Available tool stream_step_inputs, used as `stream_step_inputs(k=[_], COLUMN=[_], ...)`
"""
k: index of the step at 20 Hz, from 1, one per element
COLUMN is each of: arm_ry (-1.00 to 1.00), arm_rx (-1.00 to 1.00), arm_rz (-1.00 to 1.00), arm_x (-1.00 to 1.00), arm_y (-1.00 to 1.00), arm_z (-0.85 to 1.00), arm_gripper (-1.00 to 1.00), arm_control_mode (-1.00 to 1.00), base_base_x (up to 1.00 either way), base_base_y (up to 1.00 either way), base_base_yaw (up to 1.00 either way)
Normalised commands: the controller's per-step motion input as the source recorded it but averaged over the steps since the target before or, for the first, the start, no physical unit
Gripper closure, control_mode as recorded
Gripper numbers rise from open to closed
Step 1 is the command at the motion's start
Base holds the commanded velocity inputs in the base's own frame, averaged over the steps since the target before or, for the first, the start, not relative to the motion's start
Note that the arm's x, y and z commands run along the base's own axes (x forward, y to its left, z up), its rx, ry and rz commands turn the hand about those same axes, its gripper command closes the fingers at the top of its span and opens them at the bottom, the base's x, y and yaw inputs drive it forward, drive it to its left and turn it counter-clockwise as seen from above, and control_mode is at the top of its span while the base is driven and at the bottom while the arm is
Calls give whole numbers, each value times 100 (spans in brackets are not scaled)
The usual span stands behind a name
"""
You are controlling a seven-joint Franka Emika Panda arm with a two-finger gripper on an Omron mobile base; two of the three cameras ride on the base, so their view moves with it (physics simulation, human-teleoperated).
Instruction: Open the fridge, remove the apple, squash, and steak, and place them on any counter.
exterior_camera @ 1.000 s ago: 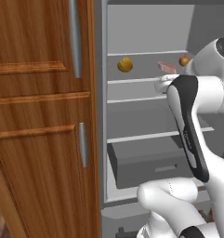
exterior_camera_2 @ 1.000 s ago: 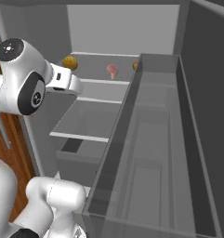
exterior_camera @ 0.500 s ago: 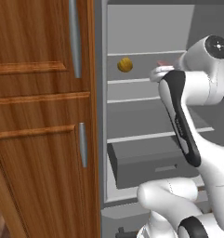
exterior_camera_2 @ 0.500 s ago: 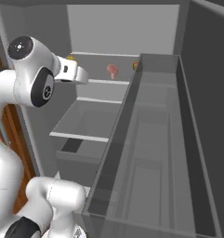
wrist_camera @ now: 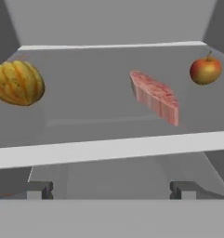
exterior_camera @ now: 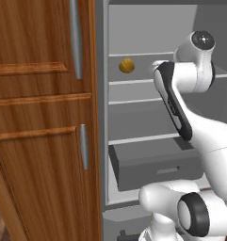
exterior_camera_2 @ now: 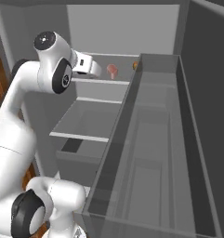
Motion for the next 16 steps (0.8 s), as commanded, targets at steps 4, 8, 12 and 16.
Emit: stream_step_inputs(k=[4, 8, 12, 16], arm_ry=[11, 1, 2, 1], arm_rx=[0, 0, 0, 0], arm_rz=[0, 0, 7, 16], arm_x=[47, 7, 23, 27], arm_y=[-30, -25, -34, -46], arm_z=[0, 0, 0, -9], arm_gripper=[-100, -100, -100, -100], arm_control_mode=[-100, -100, -100, -100], base_base_x=[0, 0, 0, 0], base_base_y=[0, 0, 0, 0], base_base_yaw=[0, 0, 0, 0])
